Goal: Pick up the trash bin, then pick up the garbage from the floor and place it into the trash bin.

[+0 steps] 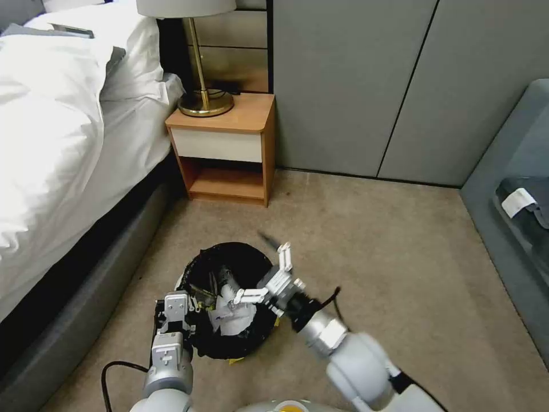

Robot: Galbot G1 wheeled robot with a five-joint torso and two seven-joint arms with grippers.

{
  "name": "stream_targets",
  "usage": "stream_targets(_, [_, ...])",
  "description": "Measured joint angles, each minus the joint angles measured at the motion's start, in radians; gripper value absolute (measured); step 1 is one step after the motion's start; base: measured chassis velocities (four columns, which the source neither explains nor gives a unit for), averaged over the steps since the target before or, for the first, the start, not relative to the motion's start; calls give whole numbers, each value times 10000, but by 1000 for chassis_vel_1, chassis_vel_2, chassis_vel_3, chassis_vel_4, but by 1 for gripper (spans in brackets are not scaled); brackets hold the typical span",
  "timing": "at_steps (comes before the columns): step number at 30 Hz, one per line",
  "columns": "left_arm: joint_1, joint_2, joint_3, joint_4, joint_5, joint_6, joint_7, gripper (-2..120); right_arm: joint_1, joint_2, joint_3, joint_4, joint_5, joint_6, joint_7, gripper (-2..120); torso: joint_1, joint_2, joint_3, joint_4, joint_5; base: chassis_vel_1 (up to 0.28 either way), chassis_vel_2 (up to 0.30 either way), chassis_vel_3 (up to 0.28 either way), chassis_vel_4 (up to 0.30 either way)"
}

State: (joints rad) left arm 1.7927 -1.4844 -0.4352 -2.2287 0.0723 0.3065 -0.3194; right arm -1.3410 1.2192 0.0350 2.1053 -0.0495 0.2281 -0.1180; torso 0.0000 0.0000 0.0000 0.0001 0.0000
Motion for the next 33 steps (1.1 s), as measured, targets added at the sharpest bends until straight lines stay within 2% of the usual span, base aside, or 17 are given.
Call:
stream_targets(2, [-4, 9, -12, 14, -19, 0, 0, 1, -93, 37, 127, 72, -5, 26, 6, 100, 0, 0, 0, 0, 0, 0, 0, 0, 0])
stream_targets(4, [-61, 45, -116, 84, -203, -6, 0, 1, -957, 525, 1143, 408, -143, 262, 177, 100, -1, 0, 0, -1, 1, 0, 0, 0, 0])
stream_targets(6, [-77, 48, -143, 86, -257, -7, 0, 1, -1206, 650, 1373, 432, -162, 322, 255, 100, 0, 0, 0, -2, 1, 0, 0, 0, 0])
stream_targets(8, [-108, 64, -190, 84, -378, -10, -4, 1, -2026, 1038, 2034, 303, -216, 693, 511, 100, -1, 0, -1, -3, 0, 0, 0, 0, 0])
stream_targets(9, [-108, 64, -190, 84, -378, -10, -4, 1, -2026, 1038, 2034, 303, -216, 693, 511, 100, -1, 0, -1, -3, 0, 0, 0, 0, 0])
stream_targets(10, [-139, 83, -206, 80, -438, -11, -6, 1, -2435, 1209, 2329, 4, -241, 1108, 669, 100, 0, 0, 0, -3, 2, 0, 0, 0, 0])
stream_targets(21, [-196, 30, -149, 0, -616, -50, -63, 1, -2941, 1807, 2879, -745, -209, 1745, 1004, 100, 1, 1, 0, 0, 0, 0, 0, 0, 0])
stream_targets(33, [-155, -1, -115, -143, -621, -47, -72, 1, -2950, 1913, 2945, -1007, -145, 1901, 1039, 100, 0, 0, 0, -1, 0, 0, 0, 0, 0])
